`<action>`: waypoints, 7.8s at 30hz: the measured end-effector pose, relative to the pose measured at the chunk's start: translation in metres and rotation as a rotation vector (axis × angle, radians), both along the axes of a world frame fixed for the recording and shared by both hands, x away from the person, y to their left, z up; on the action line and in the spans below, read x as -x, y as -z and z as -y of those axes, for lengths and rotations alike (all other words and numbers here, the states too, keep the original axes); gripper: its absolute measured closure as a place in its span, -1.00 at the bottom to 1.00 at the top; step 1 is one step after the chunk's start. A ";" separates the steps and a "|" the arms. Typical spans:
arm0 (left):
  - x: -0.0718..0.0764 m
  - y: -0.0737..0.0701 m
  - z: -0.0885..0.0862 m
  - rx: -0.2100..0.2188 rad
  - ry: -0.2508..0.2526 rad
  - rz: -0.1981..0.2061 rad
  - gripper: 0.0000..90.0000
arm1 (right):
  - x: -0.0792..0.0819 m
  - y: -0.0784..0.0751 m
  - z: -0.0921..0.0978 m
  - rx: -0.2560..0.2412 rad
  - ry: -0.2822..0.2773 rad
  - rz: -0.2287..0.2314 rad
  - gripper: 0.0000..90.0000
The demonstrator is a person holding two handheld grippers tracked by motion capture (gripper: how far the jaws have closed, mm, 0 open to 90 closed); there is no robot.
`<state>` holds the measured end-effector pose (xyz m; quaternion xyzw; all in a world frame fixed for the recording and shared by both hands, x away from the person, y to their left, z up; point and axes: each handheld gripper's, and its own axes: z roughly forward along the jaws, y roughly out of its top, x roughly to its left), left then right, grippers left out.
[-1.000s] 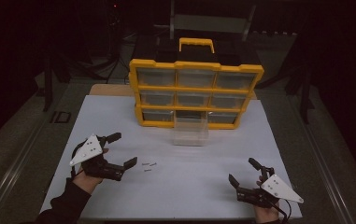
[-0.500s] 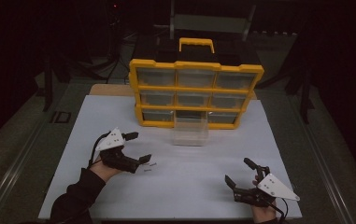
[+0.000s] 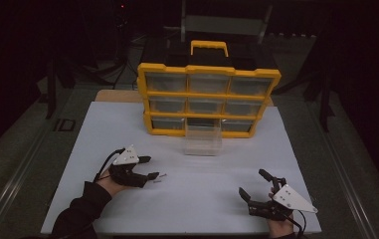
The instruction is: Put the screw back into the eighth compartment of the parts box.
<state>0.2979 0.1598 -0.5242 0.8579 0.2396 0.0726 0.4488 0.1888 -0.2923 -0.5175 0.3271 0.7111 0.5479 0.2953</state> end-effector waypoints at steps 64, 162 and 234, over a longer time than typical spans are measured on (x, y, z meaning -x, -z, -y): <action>-0.024 -0.034 0.022 -0.150 -0.058 -0.100 0.91 | 0.002 0.003 0.001 0.021 -0.007 -0.022 -0.77; -0.091 -0.075 0.185 -0.132 -0.283 -0.201 0.90 | 0.004 0.001 0.002 0.014 -0.020 -0.018 -0.77; -0.041 -0.105 0.100 -0.068 -0.192 -0.187 -0.87 | 0.003 0.004 0.001 0.026 -0.016 -0.031 -0.77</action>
